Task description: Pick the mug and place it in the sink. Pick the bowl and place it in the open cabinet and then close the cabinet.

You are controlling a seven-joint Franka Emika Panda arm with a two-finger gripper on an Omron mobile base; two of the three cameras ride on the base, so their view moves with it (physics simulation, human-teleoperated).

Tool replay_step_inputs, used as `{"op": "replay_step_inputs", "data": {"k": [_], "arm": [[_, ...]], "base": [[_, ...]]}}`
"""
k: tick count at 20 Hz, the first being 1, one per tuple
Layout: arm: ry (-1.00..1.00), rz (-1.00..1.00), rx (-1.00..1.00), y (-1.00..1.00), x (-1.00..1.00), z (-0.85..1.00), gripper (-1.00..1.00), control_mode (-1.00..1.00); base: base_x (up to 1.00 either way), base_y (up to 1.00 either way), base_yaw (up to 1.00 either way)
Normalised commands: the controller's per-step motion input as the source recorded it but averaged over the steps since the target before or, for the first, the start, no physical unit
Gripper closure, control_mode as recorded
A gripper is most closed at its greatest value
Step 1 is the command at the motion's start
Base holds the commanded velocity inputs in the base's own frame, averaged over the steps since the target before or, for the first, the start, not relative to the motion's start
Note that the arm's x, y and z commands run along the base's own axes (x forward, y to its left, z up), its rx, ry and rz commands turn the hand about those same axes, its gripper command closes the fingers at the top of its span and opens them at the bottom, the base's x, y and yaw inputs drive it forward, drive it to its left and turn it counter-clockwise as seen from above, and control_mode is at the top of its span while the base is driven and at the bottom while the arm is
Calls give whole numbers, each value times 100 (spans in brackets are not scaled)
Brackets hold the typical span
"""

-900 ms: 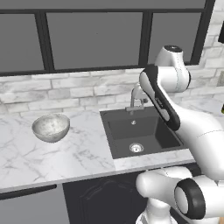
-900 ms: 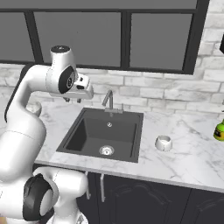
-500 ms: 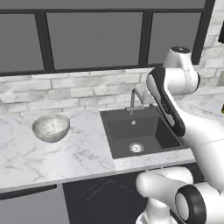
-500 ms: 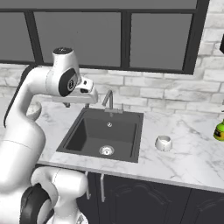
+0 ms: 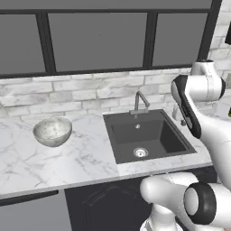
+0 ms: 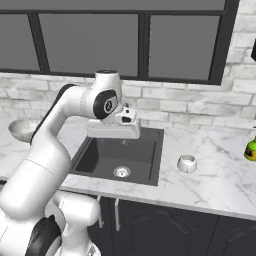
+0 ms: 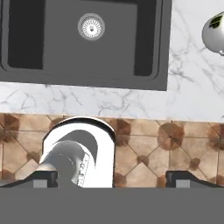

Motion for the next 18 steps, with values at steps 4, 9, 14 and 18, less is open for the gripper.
{"op": "replay_step_inputs", "data": {"k": [4,9,14,18], "arm": [[25,-7,-1,-100,31,-55,-100,-100],[10,-11,0,-95,32,-52,-100,-100],[12,-15,0,-89,43,-47,-100,-100],[4,-13,0,-67,58,-47,-100,-100]], "base": [[0,0,0],[0,0,0],[0,0,0],[0,0,0]]}}
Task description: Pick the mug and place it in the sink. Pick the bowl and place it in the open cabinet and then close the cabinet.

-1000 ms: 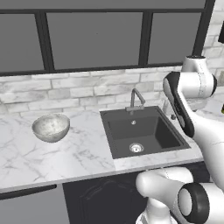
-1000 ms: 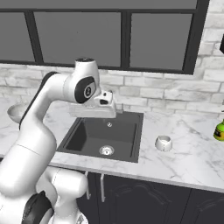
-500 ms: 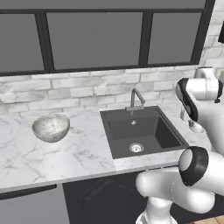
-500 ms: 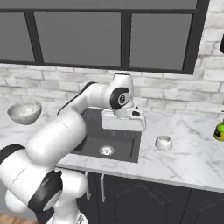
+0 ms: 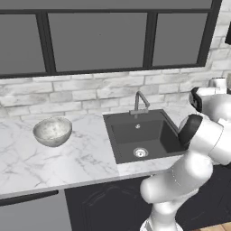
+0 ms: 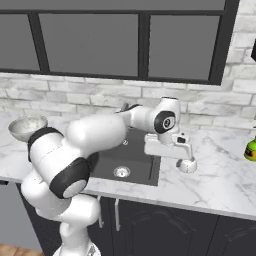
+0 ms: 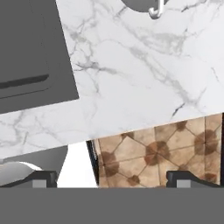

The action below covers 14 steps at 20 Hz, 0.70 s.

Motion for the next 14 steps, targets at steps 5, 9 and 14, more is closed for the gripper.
{"op": "replay_step_inputs", "data": {"k": [5,9,14], "arm": [[5,-2,0,-49,65,-17,-100,-100],[7,0,1,-44,68,-12,-100,-100],[0,0,1,-41,59,-24,-100,-100]], "base": [[0,0,0],[0,0,0],[0,0,0]]}}
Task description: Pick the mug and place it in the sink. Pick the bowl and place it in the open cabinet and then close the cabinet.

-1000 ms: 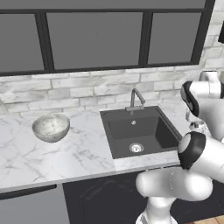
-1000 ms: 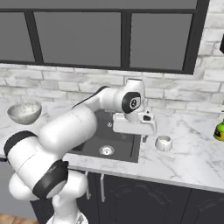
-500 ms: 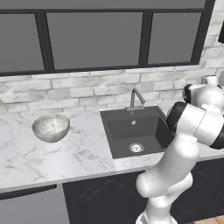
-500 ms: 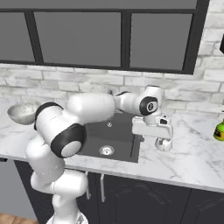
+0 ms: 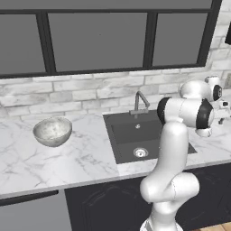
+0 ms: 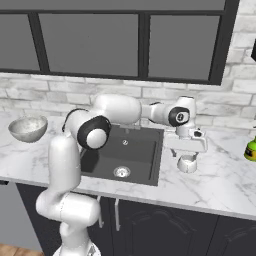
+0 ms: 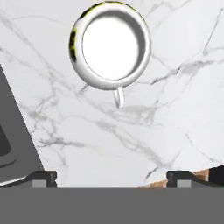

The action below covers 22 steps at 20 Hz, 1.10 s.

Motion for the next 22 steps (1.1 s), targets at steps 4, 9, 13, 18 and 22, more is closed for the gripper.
{"op": "replay_step_inputs", "data": {"k": [4,9,13,18,22], "arm": [[-17,0,11,-31,30,-40,-100,-100],[-10,3,6,-5,30,-28,-100,-100],[-4,2,0,0,15,-17,-100,-100],[-7,2,0,0,0,-48,-100,-100],[-12,1,-1,1,0,-46,-100,-100]], "base": [[0,0,0],[0,0,0],[0,0,0],[0,0,0],[0,0,0]]}}
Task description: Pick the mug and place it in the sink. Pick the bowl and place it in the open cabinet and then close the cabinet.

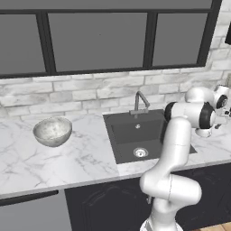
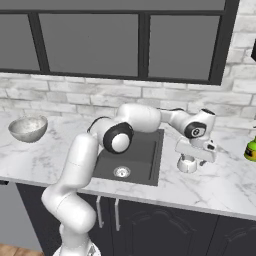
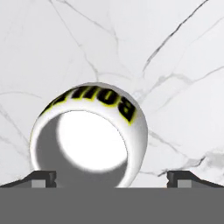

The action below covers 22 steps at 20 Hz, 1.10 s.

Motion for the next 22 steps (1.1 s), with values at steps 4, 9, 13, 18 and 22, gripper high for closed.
{"op": "replay_step_inputs", "data": {"k": [4,9,13,18,22], "arm": [[-10,0,0,0,-1,10,-100,-100],[-11,0,0,0,-9,41,-100,-100],[4,0,0,0,-58,5,-100,-100],[-1,0,-1,27,-40,-10,-100,-100],[-4,0,-3,32,0,0,-100,-100]], "base": [[0,0,0],[0,0,0],[0,0,0],[0,0,0],[0,0,0]]}}
